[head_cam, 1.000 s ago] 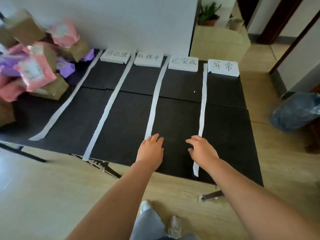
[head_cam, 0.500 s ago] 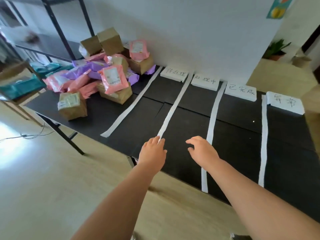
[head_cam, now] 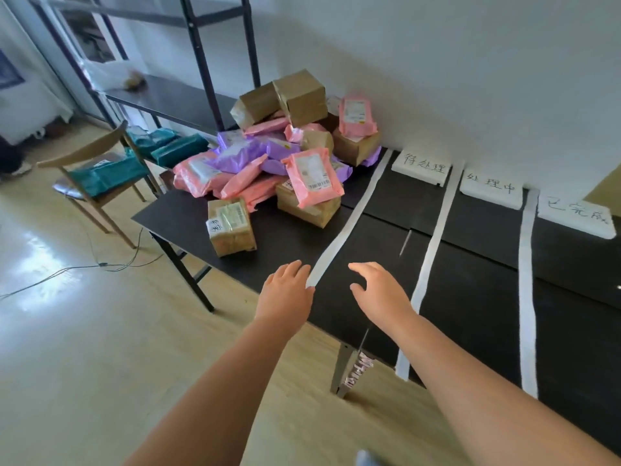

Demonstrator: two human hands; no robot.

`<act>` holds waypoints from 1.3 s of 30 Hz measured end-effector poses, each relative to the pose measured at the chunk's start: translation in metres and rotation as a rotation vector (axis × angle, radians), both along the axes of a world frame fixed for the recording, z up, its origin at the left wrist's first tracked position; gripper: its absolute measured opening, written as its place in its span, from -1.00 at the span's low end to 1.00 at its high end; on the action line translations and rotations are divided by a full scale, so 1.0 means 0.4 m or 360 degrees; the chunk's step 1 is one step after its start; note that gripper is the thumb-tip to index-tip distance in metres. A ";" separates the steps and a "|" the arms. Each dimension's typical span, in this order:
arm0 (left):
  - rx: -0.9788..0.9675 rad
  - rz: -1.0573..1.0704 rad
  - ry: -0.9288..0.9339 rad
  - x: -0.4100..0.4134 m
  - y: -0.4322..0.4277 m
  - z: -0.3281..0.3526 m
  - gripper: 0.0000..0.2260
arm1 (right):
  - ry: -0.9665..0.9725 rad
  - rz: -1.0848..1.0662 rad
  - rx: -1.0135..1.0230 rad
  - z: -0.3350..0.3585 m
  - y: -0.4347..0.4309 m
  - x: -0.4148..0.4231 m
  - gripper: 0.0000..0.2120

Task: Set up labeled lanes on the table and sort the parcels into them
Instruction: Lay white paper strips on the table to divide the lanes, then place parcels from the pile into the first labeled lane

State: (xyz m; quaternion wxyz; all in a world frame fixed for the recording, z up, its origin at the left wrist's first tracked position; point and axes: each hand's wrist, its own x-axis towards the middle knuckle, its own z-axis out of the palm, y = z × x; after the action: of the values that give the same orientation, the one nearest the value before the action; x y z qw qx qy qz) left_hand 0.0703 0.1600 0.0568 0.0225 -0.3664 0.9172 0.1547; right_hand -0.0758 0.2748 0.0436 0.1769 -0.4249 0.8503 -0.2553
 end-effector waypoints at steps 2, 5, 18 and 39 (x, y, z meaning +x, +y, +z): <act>0.0029 0.0026 0.0023 -0.002 -0.055 -0.001 -0.53 | -0.0004 -0.0014 -0.0022 0.007 -0.059 -0.006 -0.59; 0.0045 0.0044 0.0070 -0.028 -0.135 0.000 -0.53 | -0.0019 -0.0038 -0.0097 0.010 -0.150 -0.036 -0.60; 0.0248 0.0194 0.0309 -0.238 -0.441 -0.004 -0.55 | -0.0110 -0.0250 -0.0167 -0.011 -0.500 -0.256 -0.57; -0.0098 -0.0761 0.0163 -0.495 -0.852 -0.076 -0.61 | 0.0311 -0.0800 0.0486 -0.063 -0.816 -0.342 -0.74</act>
State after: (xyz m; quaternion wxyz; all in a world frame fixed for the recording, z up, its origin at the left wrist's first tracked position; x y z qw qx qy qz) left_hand -0.1278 -0.1809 0.0266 0.0007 -0.1312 0.9821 0.1353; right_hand -0.2125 -0.0517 0.0183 0.0873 -0.1925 0.9702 -0.1181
